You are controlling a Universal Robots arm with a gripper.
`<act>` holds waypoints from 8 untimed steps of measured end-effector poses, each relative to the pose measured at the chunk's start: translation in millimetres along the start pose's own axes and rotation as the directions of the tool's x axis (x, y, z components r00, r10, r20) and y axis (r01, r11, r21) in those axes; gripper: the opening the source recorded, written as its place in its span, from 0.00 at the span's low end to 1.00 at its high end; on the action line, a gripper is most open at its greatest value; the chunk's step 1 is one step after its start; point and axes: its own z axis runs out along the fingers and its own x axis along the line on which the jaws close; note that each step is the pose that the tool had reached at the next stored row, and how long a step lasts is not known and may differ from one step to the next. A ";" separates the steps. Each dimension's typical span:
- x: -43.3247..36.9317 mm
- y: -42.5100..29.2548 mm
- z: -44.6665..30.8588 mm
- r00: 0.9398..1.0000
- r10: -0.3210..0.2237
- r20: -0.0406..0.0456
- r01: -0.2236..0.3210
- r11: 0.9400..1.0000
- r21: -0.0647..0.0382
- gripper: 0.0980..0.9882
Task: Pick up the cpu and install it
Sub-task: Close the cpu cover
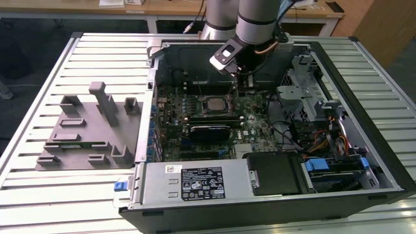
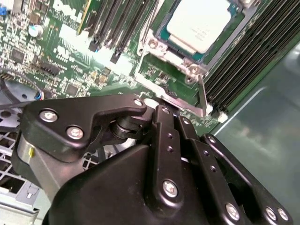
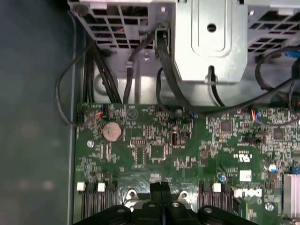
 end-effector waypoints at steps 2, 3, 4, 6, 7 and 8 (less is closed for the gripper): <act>0.0 -3.2 0.0 1.000 0.000 0.000 0.000 1.000 0.000 0.01; 0.1 -5.0 -0.1 1.000 0.000 0.000 0.000 1.000 0.000 0.01; 0.1 -6.7 -0.1 1.000 0.000 0.000 0.000 1.000 0.000 0.01; 0.1 -9.8 -0.1 1.000 0.000 0.000 0.000 1.000 0.000 0.01; 0.1 -11.4 -0.2 1.000 0.000 0.000 0.000 1.000 0.000 0.01; 0.1 -13.1 -0.2 1.000 0.000 0.000 0.000 1.000 0.000 0.01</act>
